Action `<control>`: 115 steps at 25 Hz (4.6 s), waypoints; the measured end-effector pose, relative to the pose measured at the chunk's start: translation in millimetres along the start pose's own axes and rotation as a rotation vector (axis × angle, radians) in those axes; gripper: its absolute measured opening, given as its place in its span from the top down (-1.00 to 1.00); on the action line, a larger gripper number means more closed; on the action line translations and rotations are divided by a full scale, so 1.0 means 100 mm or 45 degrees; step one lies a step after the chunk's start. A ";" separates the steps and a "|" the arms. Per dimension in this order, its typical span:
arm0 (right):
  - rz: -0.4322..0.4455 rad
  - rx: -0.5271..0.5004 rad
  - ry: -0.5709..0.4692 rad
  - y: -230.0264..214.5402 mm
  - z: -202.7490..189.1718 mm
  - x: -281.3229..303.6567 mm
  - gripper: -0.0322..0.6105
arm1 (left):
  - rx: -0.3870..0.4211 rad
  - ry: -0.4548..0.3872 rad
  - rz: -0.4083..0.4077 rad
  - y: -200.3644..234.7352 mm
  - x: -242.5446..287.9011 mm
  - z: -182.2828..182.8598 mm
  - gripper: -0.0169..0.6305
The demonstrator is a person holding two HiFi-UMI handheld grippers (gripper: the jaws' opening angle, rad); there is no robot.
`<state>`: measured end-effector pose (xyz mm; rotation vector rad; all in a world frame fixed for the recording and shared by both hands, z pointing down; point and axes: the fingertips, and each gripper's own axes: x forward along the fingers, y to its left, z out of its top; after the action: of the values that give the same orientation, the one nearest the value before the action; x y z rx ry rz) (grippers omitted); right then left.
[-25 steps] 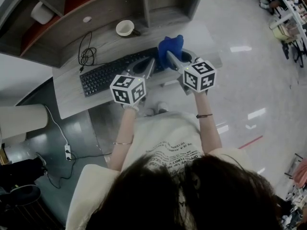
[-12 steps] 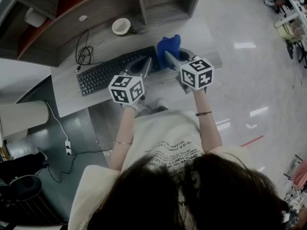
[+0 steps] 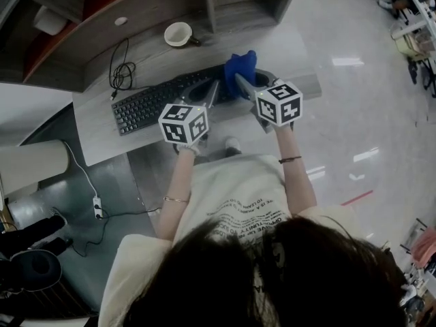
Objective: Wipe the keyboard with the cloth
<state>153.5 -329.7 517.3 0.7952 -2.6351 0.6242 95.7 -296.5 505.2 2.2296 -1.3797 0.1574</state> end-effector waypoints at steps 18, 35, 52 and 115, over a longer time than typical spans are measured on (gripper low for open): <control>-0.031 0.041 0.051 0.29 -0.15 0.33 0.72 | -0.032 0.016 -0.010 0.36 -0.31 -0.07 0.94; -0.055 0.051 0.056 0.56 -0.21 0.45 0.72 | -0.040 0.030 -0.022 0.51 -0.60 -0.14 0.94; -0.036 0.040 0.068 0.81 -0.22 0.64 0.72 | -0.045 0.036 -0.013 0.71 -0.82 -0.17 0.94; 0.013 0.029 0.087 1.70 -0.31 1.36 0.72 | -0.065 0.046 0.048 1.57 -1.66 -0.29 0.94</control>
<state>-48.5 -247.0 546.5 0.7541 -2.5757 0.6734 -114.8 -204.5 527.7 2.1495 -1.3921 0.1724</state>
